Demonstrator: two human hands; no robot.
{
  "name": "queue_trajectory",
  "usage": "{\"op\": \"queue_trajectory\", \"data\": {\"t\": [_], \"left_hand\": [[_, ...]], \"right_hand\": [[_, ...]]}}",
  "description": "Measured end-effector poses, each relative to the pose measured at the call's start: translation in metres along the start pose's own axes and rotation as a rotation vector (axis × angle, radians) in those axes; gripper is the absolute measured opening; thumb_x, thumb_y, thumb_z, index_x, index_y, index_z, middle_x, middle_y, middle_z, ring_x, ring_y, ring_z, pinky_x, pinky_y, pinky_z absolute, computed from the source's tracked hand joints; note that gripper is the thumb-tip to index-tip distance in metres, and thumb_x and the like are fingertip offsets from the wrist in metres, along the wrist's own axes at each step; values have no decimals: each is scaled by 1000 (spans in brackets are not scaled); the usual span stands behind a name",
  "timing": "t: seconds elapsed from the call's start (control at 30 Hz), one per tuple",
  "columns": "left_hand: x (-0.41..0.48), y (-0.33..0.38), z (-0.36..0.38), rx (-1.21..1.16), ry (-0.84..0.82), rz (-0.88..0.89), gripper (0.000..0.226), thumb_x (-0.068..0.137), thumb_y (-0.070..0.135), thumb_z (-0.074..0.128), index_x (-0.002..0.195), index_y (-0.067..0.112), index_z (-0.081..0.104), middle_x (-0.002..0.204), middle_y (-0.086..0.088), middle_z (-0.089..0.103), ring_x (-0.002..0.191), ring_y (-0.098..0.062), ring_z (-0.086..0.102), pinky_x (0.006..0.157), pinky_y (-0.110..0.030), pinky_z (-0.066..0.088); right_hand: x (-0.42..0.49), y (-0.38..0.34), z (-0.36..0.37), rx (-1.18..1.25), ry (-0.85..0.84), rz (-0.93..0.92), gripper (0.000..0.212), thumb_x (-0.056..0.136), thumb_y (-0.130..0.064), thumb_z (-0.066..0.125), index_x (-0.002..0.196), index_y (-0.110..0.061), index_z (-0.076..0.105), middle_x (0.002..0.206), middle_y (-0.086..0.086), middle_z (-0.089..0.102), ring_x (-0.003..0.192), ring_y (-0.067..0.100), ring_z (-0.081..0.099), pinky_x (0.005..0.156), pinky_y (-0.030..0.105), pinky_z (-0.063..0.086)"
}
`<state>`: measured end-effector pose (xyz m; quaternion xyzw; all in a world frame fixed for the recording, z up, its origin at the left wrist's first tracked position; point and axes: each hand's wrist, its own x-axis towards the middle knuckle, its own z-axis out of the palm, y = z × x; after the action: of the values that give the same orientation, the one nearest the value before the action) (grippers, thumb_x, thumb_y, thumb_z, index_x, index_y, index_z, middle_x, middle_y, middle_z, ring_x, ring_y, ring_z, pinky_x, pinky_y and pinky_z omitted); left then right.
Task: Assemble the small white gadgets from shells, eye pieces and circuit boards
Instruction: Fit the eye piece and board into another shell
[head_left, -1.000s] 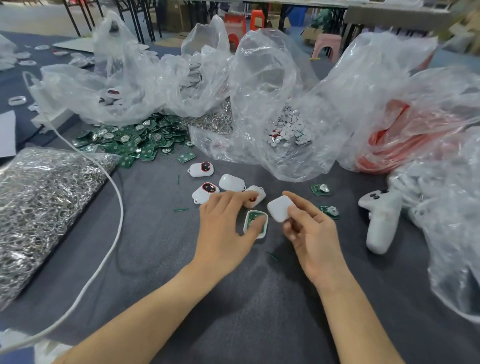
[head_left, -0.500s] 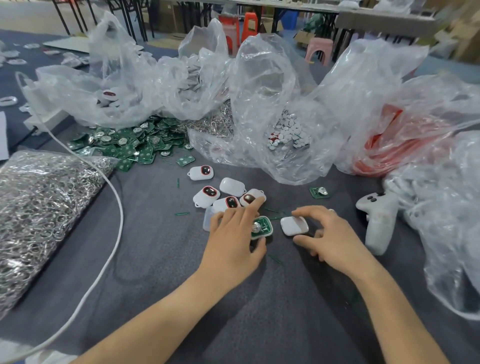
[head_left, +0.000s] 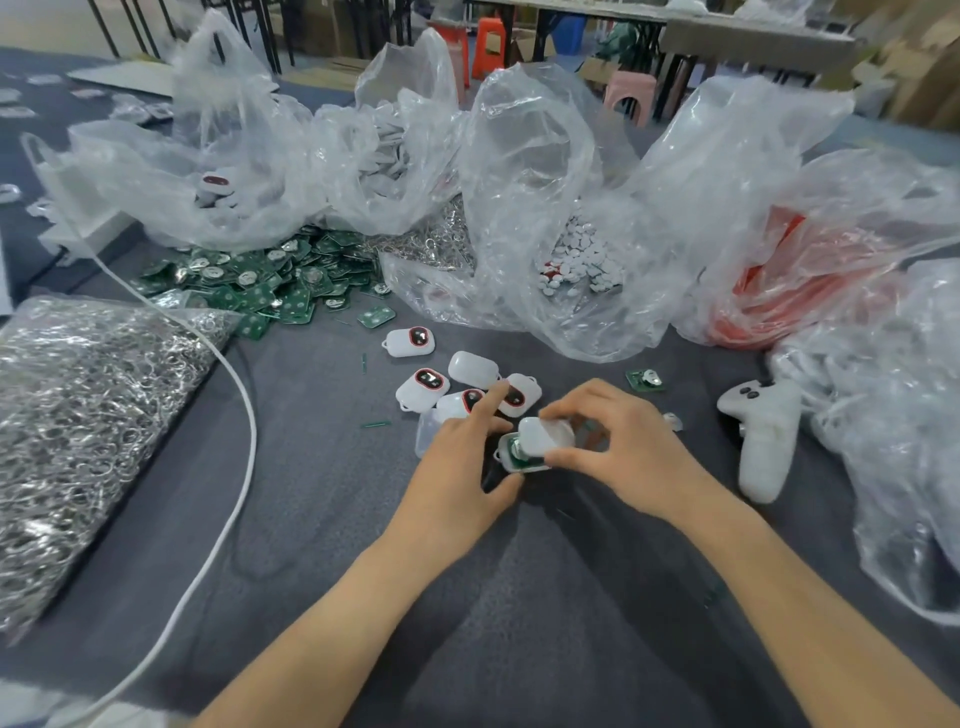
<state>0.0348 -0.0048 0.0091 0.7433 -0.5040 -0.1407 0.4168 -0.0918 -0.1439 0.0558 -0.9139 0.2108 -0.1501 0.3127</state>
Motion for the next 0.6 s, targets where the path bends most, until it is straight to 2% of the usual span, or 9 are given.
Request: {"op": "queue_trajectory", "data": {"t": [0.07,0.13,0.3,0.37,0.47,0.53,0.6], "left_hand": [[0,1,1,-6,5,17,80,81,15,70,148,25,26,116,9,62,110,-11,51,96,-29,40],[0,1,2,1,13,34,79,83,17,69,149,24,26,116,6,62,109,-13,51,96,-30,40],[3,0,3,37,34,61,78,84,18,70,149,24,26,116,6,62,109,-13,50,92,-15,30],[4,0,2,36,32,62,78,84,18,71,149,24,27,116,6,63,108,-13,51,93,-13,29],[3,1,2,33,30,61,78,85,19,70,149,23,27,116,6,63,108,-13,50,94,-18,32],[2,2,2,44,36,71,76,85,19,70,149,22,28,116,6,62,106,-12,48,91,-13,31],[1,3,2,57,45,76,72,86,20,70,147,21,32,115,6,62,104,-9,46,89,-9,29]], "right_hand": [[8,-3,6,-4,-52,-10,35,73,-17,82,105,-15,70,102,-4,59,92,5,57,80,10,40],[11,-3,10,-8,-101,-3,36,73,-15,81,107,-15,69,105,-3,58,96,7,58,82,11,41],[11,-1,9,14,-149,2,34,74,-17,81,106,-17,68,105,-5,59,96,3,58,80,5,39],[11,-2,8,-8,-156,-4,33,74,-18,81,104,-17,68,104,-5,59,96,5,57,82,7,39],[11,-3,7,-43,-147,-2,33,74,-20,81,104,-17,69,103,-4,59,96,8,58,85,16,45],[12,-3,6,-62,-152,-6,33,74,-20,81,104,-16,69,103,-3,59,95,9,58,86,25,48],[12,-3,6,-56,-169,-1,33,73,-20,82,103,-16,69,103,-3,58,95,11,59,86,28,49]]}}
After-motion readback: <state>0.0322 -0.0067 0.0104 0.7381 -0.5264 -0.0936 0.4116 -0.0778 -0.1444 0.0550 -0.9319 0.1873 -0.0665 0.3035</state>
